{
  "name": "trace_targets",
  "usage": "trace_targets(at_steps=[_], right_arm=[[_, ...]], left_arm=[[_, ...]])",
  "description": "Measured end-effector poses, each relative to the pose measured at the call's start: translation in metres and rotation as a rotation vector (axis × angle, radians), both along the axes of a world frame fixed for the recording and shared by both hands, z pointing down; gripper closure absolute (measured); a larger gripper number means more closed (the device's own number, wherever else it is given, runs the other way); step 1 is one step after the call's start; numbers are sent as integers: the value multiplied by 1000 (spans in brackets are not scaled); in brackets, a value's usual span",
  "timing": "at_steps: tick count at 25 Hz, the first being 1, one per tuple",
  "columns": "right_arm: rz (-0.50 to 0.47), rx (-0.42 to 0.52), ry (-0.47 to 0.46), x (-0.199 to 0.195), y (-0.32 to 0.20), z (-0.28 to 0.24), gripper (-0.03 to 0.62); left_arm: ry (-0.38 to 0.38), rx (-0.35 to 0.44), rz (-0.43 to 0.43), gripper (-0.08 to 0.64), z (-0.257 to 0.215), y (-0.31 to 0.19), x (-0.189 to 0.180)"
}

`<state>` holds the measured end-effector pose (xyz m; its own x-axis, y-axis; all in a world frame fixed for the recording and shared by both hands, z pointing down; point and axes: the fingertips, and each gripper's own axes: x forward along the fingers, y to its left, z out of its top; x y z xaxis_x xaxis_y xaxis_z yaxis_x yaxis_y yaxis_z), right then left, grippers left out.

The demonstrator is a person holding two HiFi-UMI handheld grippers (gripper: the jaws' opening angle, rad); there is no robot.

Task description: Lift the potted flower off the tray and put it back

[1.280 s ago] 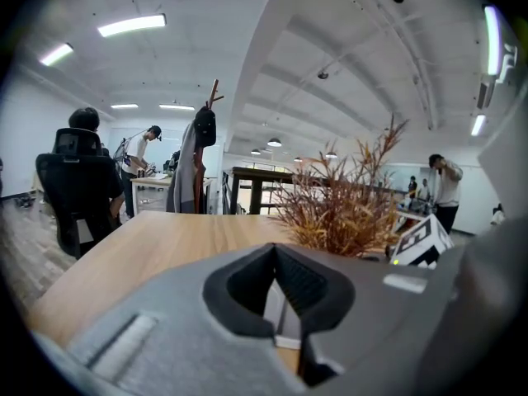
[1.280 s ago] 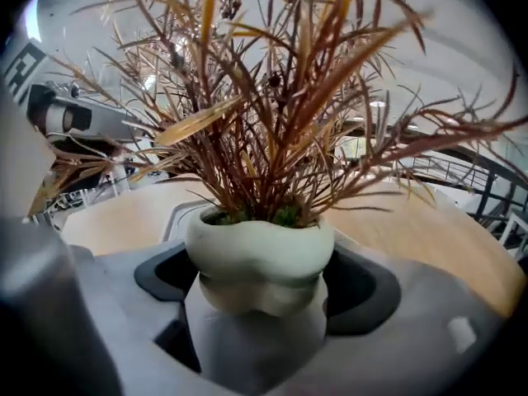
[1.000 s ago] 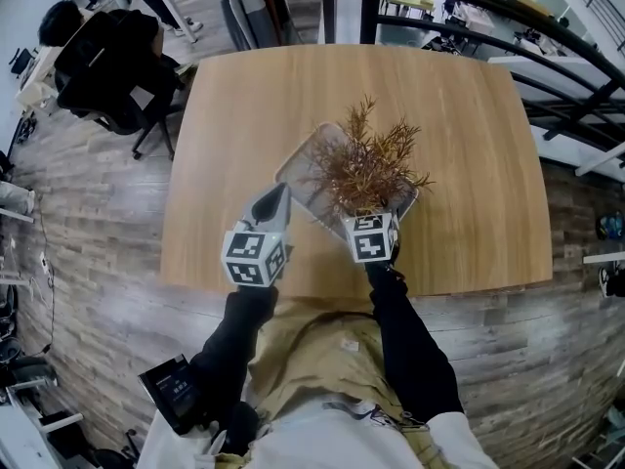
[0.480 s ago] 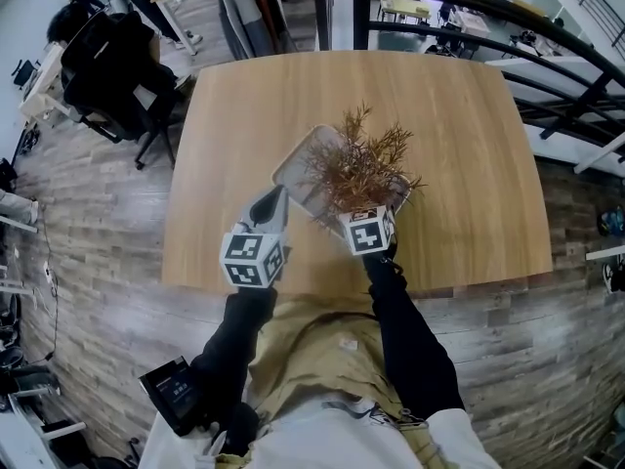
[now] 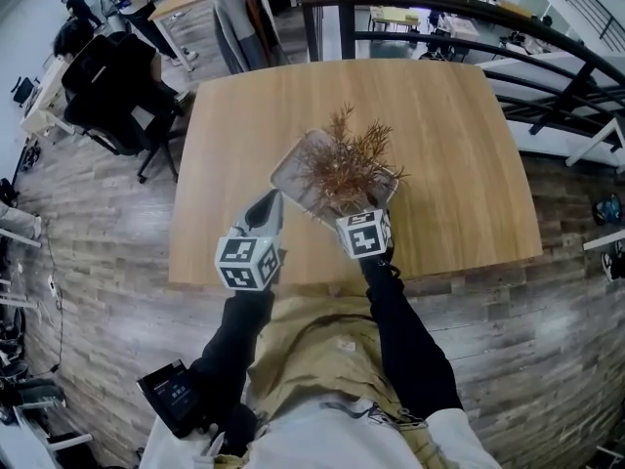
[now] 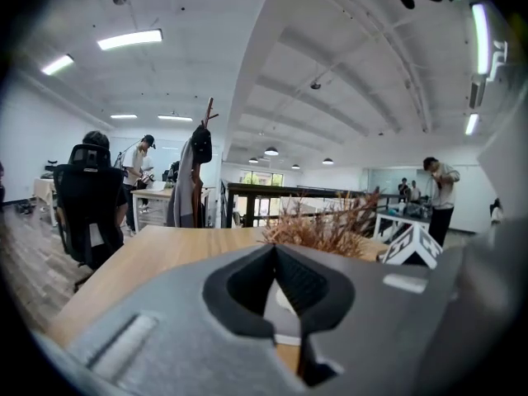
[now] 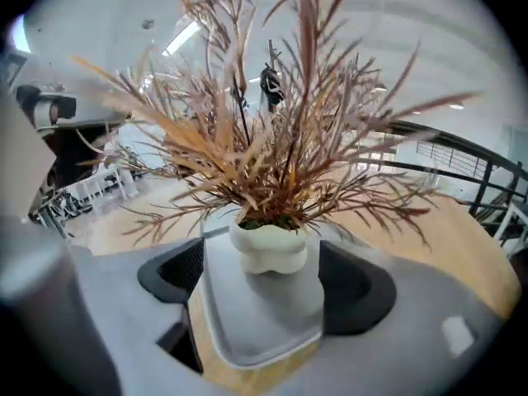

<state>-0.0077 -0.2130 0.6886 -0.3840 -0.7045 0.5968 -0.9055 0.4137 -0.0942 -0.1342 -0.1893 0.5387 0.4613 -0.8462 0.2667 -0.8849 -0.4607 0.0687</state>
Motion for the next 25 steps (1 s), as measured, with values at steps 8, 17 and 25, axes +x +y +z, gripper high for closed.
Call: trace_targets(at_steps=[8, 17, 25], right_arm=[[108, 59, -48, 13, 49, -96, 382], [182, 239, -83, 56, 59, -218, 584], [170, 358, -106, 65, 48, -287, 588]], left_arm=[[2, 9, 26, 558, -79, 31, 3], [37, 43, 60, 558, -151, 30, 43], [84, 95, 60, 558, -191, 20, 53]])
